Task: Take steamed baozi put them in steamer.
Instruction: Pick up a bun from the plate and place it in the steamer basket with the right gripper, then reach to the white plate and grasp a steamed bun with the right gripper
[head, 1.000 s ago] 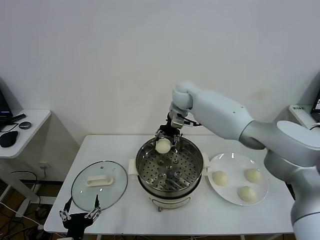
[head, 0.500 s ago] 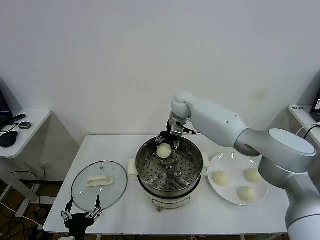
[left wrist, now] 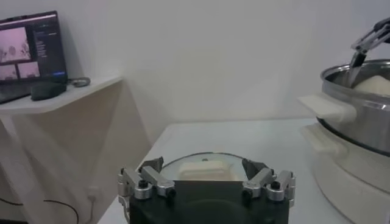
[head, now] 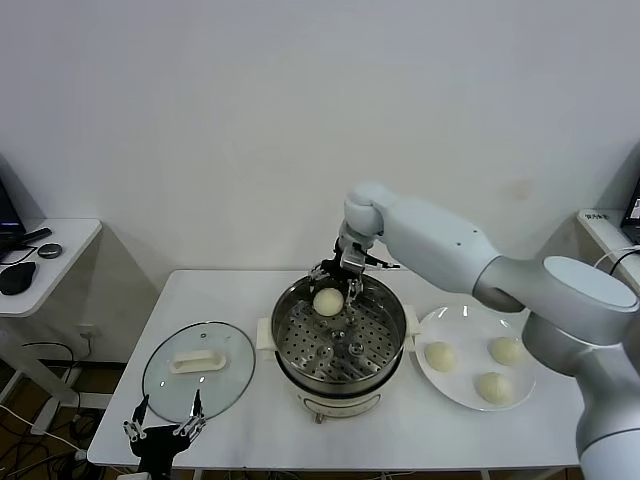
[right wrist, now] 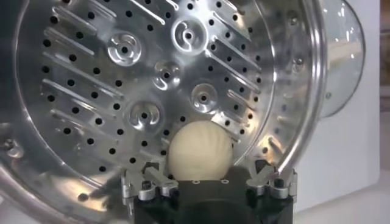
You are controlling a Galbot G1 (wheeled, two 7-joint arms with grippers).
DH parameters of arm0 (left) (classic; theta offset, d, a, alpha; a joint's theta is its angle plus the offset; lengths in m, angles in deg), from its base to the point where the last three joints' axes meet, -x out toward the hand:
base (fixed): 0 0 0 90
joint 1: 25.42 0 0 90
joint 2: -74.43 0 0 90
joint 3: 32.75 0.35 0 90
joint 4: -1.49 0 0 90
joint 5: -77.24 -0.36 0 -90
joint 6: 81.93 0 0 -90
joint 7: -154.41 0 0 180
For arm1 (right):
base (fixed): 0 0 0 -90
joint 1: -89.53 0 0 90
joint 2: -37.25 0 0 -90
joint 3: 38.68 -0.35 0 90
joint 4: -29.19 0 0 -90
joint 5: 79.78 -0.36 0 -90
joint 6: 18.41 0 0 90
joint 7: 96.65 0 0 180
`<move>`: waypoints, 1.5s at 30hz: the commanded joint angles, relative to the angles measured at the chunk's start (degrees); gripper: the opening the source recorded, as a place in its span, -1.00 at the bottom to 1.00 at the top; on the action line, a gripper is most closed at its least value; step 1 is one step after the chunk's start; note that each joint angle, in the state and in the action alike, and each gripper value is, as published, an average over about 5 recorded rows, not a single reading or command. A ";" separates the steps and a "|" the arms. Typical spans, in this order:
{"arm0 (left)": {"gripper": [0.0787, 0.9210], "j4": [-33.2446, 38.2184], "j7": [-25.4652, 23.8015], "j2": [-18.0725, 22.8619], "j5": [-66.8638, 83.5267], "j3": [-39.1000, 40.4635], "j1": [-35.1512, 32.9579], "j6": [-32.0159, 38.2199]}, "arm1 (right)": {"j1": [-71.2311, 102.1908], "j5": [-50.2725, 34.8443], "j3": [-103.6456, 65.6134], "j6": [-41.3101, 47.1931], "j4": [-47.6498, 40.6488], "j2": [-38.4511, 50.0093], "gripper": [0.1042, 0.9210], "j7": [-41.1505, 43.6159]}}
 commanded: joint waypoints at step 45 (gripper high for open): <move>0.77 2.03 -2.40 -1.85 4.24 -3.17 -0.59 -2.53 | 25.99 -0.93 -18.34 60.24 21.40 33.25 0.76 6.88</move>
